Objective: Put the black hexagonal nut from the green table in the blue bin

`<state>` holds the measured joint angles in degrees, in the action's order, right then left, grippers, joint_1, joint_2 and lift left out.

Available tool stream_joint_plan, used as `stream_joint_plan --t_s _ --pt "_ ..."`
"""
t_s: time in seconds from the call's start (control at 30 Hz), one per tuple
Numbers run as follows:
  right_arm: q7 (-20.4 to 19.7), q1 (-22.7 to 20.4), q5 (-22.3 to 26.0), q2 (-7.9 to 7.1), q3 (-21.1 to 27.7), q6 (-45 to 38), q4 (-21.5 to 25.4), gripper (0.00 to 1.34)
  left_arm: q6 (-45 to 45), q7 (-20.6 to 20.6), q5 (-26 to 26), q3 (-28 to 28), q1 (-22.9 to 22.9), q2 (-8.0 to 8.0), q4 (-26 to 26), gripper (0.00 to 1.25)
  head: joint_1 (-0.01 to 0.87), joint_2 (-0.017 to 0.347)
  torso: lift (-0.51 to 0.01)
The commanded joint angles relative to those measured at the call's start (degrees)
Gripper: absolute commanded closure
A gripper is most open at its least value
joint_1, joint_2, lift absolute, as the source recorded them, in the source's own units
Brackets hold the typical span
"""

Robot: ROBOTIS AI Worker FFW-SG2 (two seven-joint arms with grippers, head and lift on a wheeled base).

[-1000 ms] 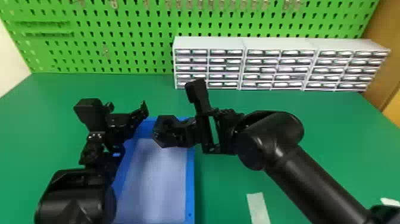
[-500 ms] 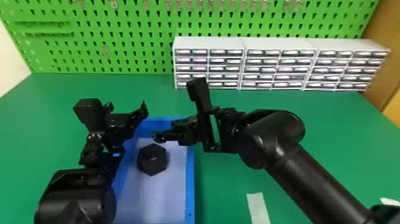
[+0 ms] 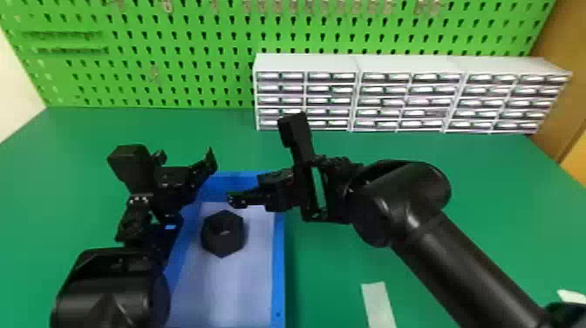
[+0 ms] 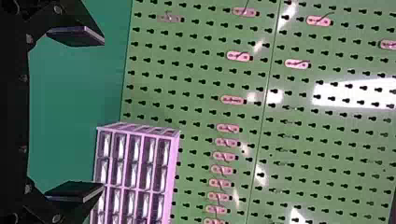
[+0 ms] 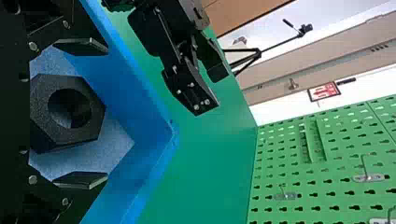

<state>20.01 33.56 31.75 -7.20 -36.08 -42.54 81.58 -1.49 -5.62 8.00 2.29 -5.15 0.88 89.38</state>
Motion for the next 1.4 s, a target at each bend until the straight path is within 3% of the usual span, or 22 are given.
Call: stream_joint_plan --t_s 0.0,0.8,1.37 --pt "0.1 -0.1 -0.1 0.00 0.7 0.0 0.1 0.33 0.0 0.0 0.0 0.0 0.0 0.00 0.0 0.18 0.686 0.051 -0.097" --pt "0.7 -1.7 -4.3 0.17 7.3 -0.1 2.4 0.33 0.0 0.0 0.1 -0.1 0.1 0.00 0.0 0.18 0.686 0.051 -0.097" --pt "0.7 -3.8 -9.1 0.35 14.9 -0.5 4.4 0.33 0.0 0.0 0.0 0.0 0.2 0.00 0.0 0.18 0.686 0.051 -0.097"
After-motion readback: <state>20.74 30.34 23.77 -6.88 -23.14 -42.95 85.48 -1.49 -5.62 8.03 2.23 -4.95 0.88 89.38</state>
